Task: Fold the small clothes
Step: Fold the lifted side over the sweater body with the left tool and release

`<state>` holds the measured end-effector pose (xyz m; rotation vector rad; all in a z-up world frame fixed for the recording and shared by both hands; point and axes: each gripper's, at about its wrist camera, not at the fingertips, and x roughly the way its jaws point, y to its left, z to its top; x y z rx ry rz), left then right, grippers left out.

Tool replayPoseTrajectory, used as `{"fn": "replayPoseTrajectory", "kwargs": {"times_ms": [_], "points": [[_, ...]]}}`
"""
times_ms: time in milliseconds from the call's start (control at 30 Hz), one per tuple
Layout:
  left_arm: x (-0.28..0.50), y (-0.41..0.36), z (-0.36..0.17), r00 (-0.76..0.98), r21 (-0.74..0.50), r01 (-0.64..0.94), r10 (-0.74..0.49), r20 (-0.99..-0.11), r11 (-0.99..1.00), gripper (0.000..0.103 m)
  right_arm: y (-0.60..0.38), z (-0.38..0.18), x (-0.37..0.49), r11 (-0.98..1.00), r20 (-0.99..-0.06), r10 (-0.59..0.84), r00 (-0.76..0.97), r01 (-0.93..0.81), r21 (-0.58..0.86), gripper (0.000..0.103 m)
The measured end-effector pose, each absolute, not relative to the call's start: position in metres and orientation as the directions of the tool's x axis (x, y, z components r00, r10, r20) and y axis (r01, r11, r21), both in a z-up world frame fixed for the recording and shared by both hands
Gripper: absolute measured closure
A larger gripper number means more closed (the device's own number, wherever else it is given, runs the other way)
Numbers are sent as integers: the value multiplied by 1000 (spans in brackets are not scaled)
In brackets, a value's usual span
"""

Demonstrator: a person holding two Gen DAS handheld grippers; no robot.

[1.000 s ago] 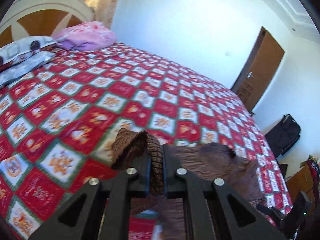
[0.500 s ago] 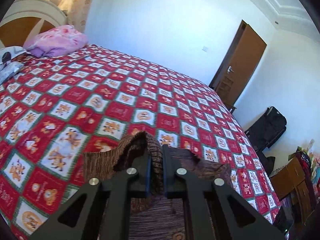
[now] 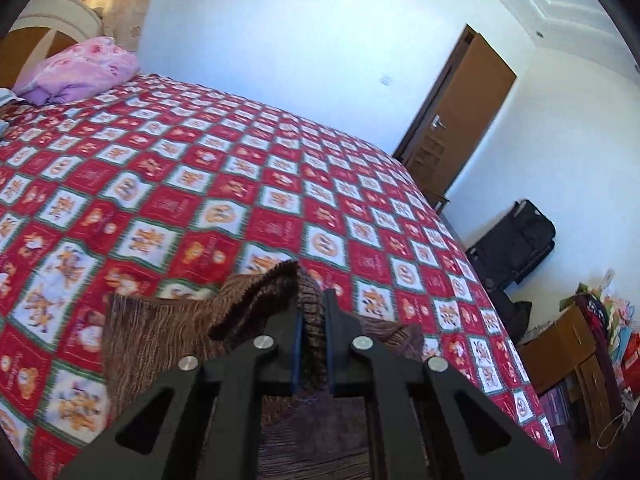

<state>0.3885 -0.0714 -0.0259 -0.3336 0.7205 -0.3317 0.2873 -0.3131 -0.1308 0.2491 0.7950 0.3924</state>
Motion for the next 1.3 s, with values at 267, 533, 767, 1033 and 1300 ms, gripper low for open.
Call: {"fn": "replayPoseTrajectory", "kwargs": {"times_ms": [267, 533, 767, 1033, 1300], "points": [[395, -130, -62, 627, -386, 230, -440, -643, 893, 94, -324, -140, 287, 907, -655, 413, 633, -217, 362, 22], [399, -161, -94, 562, -346, 271, -440, -701, 898, 94, -333, -150, 291, 906, -650, 406, 642, -187, 380, 22], [375, -158, -98, 538, -279, 351, -436, -721, 894, 60, -342, -147, 288, 885, -585, 437, 683, -211, 415, 22], [329, -79, -94, 693, 3, 287, -206, -691, 958, 32, -350, -136, 288, 863, -567, 476, 673, -232, 449, 22], [346, -10, -149, 604, -16, 121, -87, -792, 993, 32, -325, -90, 332, 943, -672, 331, 662, -252, 217, 22]]}}
